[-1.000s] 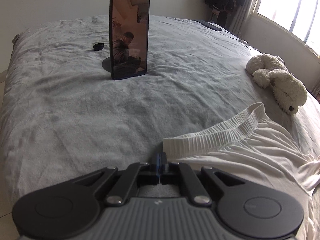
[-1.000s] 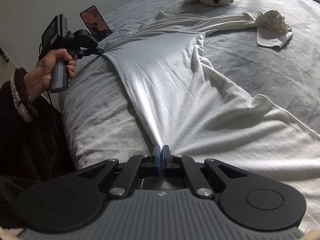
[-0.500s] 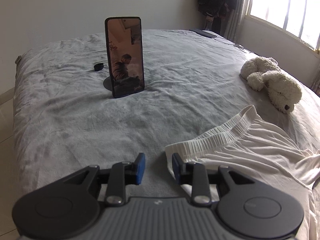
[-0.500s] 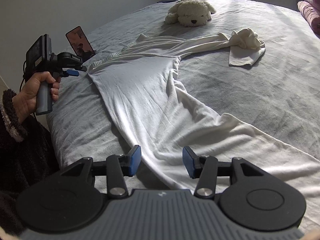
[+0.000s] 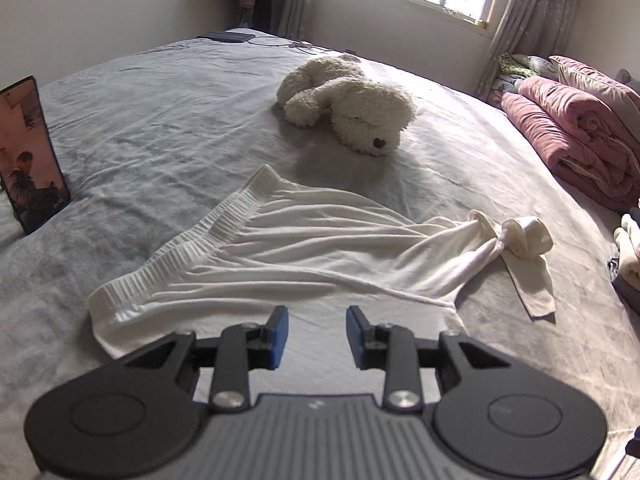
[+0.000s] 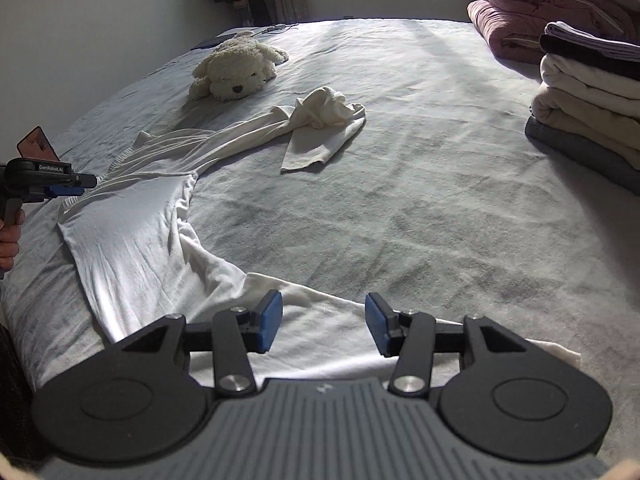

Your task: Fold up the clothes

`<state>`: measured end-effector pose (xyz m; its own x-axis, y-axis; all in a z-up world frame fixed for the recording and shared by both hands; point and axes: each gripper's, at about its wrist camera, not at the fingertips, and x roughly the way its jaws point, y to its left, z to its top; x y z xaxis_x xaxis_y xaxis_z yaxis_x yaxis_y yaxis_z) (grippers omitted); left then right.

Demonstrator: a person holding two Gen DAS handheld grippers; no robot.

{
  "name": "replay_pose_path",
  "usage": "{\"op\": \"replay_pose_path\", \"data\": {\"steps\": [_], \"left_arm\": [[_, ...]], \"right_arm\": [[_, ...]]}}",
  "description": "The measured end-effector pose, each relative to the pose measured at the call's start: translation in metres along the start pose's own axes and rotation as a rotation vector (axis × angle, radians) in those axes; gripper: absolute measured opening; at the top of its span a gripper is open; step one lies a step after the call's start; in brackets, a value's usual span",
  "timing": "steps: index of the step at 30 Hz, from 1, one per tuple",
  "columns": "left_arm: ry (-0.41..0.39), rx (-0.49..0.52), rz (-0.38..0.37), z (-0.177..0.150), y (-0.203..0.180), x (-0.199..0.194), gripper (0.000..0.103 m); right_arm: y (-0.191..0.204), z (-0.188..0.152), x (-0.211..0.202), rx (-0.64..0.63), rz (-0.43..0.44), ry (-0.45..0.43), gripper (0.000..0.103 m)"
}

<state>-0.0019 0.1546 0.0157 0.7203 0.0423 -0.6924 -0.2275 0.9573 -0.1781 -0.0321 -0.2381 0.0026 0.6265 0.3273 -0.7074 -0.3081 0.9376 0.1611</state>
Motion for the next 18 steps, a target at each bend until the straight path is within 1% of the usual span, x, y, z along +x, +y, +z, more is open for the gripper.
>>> {"op": "replay_pose_path", "data": {"steps": [2, 4, 10, 14, 18], "left_arm": [[0.033, 0.021, -0.045, 0.001, -0.020, 0.011, 0.032], [0.061, 0.035, -0.075, 0.003, -0.036, 0.023, 0.032], [0.133, 0.094, -0.095, 0.006, -0.079, 0.057, 0.032], [0.167, 0.103, -0.094, 0.010, -0.096, 0.070, 0.032], [0.205, 0.115, -0.073, 0.014, -0.105, 0.081, 0.032]], "right_arm": [[-0.013, 0.000, -0.003, 0.029, -0.039, -0.005, 0.050], [-0.026, -0.002, -0.008, 0.053, -0.071, -0.009, 0.050], [-0.075, -0.007, -0.029, 0.156, -0.175, -0.023, 0.050], [-0.099, -0.009, -0.034, 0.235, -0.176, -0.016, 0.050], [-0.102, -0.013, -0.036, 0.221, -0.200, 0.008, 0.050]]}}
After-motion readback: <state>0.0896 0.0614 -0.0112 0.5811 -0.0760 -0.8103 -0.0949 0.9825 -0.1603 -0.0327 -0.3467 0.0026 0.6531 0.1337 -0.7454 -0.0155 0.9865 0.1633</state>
